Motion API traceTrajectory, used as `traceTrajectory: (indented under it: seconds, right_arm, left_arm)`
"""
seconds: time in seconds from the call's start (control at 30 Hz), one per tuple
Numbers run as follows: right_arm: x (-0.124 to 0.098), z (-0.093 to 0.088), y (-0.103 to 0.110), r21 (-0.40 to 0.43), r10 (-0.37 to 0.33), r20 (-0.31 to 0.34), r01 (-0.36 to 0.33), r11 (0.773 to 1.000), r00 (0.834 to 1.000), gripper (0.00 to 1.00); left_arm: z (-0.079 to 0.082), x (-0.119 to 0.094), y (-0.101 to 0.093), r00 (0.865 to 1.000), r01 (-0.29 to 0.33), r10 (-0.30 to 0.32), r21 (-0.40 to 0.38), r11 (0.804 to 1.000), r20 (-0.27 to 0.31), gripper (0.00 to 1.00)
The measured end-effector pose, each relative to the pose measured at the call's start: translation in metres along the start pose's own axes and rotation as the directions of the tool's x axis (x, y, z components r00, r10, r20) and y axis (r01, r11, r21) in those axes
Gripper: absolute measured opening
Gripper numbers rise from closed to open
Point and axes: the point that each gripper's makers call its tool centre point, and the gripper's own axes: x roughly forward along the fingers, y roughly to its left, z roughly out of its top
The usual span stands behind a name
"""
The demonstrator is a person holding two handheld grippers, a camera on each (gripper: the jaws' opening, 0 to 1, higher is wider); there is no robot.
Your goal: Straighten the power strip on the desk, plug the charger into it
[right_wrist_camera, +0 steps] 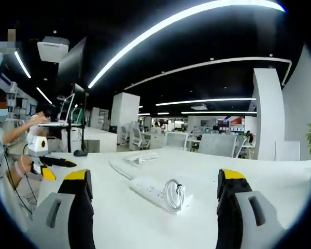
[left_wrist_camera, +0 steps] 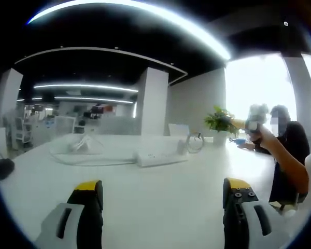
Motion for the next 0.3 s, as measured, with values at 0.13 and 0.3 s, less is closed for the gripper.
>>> traceTrajectory:
  seconds: [0.13,0.3]
  right_arm:
    - [-0.007,-0.007,0.002,-0.003,-0.026,-0.003,0.026,1.0,1.0,1.0]
    - [-0.016,-0.016,0.009,-0.024,-0.042,-0.011,0.042,0.999,0.999,1.0]
  left_arm:
    - [0.0,0.0,0.0,1.0,-0.001,0.001,0.0,1.0,0.0,0.99]
    - [-0.001,0.0,0.001,1.0,-0.004,0.004,-0.003,1.0,-0.001,0.99]
